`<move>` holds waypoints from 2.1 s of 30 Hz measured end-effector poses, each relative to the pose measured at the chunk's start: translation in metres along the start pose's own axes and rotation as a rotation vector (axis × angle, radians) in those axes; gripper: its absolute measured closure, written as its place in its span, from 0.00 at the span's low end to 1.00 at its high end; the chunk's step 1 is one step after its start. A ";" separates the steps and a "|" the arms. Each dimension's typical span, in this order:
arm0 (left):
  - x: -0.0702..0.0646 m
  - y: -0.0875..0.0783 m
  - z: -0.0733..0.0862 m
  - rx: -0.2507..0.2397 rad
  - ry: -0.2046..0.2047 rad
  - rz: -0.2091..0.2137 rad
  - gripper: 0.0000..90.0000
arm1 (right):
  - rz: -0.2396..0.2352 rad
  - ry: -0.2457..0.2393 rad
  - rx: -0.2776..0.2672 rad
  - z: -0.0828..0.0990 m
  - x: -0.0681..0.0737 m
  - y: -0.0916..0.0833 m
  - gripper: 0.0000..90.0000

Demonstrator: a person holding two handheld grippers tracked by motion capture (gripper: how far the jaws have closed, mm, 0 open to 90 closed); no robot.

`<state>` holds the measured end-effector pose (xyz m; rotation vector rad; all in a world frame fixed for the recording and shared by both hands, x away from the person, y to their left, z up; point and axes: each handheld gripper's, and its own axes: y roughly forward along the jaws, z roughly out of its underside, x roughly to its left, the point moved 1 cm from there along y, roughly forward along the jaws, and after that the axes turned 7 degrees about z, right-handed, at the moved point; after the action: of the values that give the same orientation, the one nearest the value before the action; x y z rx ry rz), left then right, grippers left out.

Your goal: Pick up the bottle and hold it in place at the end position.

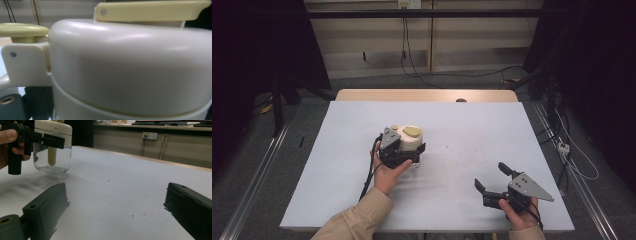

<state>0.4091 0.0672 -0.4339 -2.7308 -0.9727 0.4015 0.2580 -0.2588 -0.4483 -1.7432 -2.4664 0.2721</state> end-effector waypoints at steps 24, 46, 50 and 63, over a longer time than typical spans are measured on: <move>-0.007 0.018 -0.004 0.015 0.014 0.029 0.07 | 0.001 0.000 -0.001 0.000 -0.001 0.000 0.04; -0.010 0.036 -0.006 0.015 -0.001 0.040 0.07 | -0.002 0.000 -0.002 0.000 -0.001 0.001 0.04; -0.009 0.040 -0.005 0.014 -0.009 0.041 0.07 | -0.003 0.000 0.000 0.001 -0.001 0.001 0.04; -0.009 0.048 -0.013 0.015 -0.021 0.036 0.07 | -0.003 0.002 0.000 0.001 -0.001 0.001 0.04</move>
<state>0.4345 0.0230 -0.4344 -2.7390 -0.9236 0.4429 0.2590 -0.2593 -0.4490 -1.7387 -2.4680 0.2700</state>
